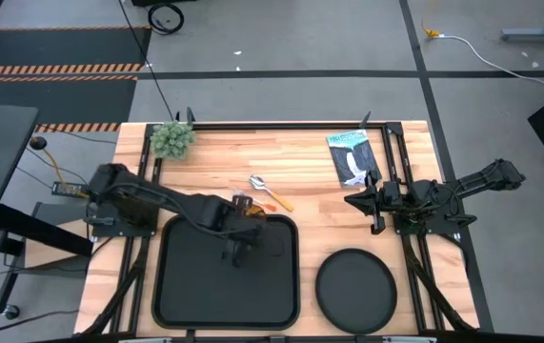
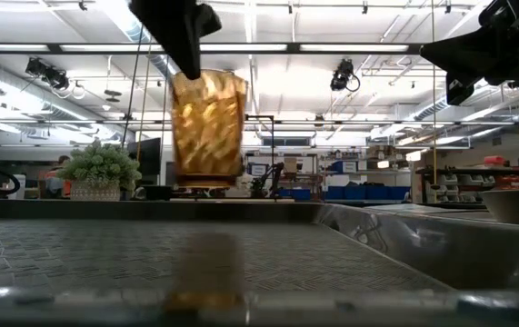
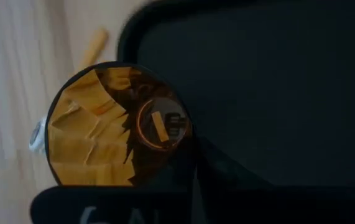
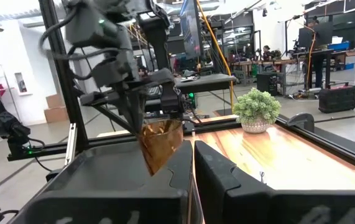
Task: Pick and place plate/cup/fork/spoon on tray
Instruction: Put the brown cup on the black tray, then put the black plate on the black tray on the bottom left of the brown cup
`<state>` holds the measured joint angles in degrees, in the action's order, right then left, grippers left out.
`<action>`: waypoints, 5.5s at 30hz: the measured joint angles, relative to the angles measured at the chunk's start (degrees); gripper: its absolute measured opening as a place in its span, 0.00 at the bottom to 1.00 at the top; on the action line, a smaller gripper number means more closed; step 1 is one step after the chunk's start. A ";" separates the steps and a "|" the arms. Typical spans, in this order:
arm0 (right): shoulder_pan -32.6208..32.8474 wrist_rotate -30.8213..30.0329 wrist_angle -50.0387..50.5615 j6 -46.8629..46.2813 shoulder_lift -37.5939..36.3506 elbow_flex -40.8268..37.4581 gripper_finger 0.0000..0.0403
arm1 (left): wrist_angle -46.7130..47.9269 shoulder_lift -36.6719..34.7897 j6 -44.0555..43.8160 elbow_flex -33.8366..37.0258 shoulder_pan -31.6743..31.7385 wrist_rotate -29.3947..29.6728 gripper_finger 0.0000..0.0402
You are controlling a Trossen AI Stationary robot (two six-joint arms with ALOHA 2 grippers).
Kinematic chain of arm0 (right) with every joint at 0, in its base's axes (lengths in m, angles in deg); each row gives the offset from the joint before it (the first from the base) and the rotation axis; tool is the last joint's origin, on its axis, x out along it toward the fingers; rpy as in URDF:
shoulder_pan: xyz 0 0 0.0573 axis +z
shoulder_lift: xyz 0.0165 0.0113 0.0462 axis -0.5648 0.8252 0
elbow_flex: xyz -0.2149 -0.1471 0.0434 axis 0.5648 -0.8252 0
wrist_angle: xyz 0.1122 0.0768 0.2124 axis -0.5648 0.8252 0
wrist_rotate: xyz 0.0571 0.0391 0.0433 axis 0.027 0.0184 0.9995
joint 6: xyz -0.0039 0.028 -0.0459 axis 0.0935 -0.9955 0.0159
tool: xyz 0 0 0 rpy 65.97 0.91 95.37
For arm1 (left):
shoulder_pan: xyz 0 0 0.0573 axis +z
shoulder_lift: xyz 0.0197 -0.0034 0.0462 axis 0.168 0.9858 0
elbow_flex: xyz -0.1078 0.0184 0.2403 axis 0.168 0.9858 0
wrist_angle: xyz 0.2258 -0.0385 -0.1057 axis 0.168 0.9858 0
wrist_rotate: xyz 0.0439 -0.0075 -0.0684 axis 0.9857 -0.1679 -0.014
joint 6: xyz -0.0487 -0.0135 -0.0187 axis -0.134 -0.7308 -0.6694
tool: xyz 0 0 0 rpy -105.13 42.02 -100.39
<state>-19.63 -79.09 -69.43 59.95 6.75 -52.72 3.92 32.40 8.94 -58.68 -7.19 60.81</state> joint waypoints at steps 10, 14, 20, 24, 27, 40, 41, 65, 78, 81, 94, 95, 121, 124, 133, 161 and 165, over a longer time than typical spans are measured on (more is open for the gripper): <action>-0.02 0.00 0.01 0.02 -0.01 -0.01 0.06 | -14.22 0.17 -0.26 3.60 0.85 -5.23 0.03; -0.01 0.00 -0.43 0.02 0.06 -0.02 0.06 | -17.73 0.81 -0.27 3.60 0.89 -6.04 0.03; 0.00 -0.03 -0.91 0.01 0.34 -0.02 0.06 | -21.23 3.30 0.82 3.58 0.42 -7.79 0.03; 0.00 -0.04 -0.94 0.00 0.84 -0.02 0.06 | -20.76 4.45 1.31 3.53 0.64 -7.92 0.03; 0.00 -0.10 -0.75 0.01 1.03 -0.02 0.06 | -20.55 4.51 2.06 3.54 0.85 -7.47 0.03; 0.00 -0.22 -0.90 0.00 1.02 -0.02 0.06 | -20.14 6.44 8.20 3.54 1.07 -2.33 0.03; 0.00 -0.22 -0.88 0.00 1.03 -0.02 0.06 | -19.68 6.65 8.54 3.54 1.07 -2.26 0.03; 0.00 -0.24 -1.72 0.00 1.52 -0.02 0.06 | -19.91 7.60 12.26 3.47 1.27 -1.65 0.04; 0.00 -0.23 -1.70 0.01 1.52 -0.02 0.06 | -21.90 7.65 13.83 3.51 1.27 -0.53 0.24; 0.00 -0.24 -1.70 0.02 1.52 -0.02 0.06 | -22.05 7.54 13.93 3.51 1.27 -0.42 0.26; 0.00 -0.23 -1.70 0.01 1.52 -0.01 0.06 | -20.85 7.40 14.81 1.00 1.09 4.59 0.27; 0.00 -0.23 -1.70 0.00 1.52 -0.02 0.06 | -20.89 7.34 14.80 0.16 0.95 4.61 0.27; 0.00 -0.22 -2.12 0.00 1.89 0.00 0.06 | -46.92 19.42 33.12 -1.99 -1.48 0.92 0.32; 0.00 -0.22 -2.13 0.01 1.89 -0.01 0.06 | -48.90 21.01 37.75 -1.97 -2.34 0.79 0.32; 0.00 -0.22 -2.14 0.02 1.89 -0.02 0.06 | -58.94 22.32 40.83 -3.05 -7.70 2.35 0.32; -0.01 -0.24 -2.16 0.00 1.89 -0.02 0.06 | -30.98 41.92 29.68 -38.40 -9.92 -10.42 0.26; 0.00 -0.23 -2.16 0.00 1.89 0.00 0.06 | -34.41 41.95 33.11 -34.83 -9.85 -10.52 0.26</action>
<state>-19.63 -79.33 -71.59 59.95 8.64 -52.72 -30.48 74.35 42.06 -93.51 -17.04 50.28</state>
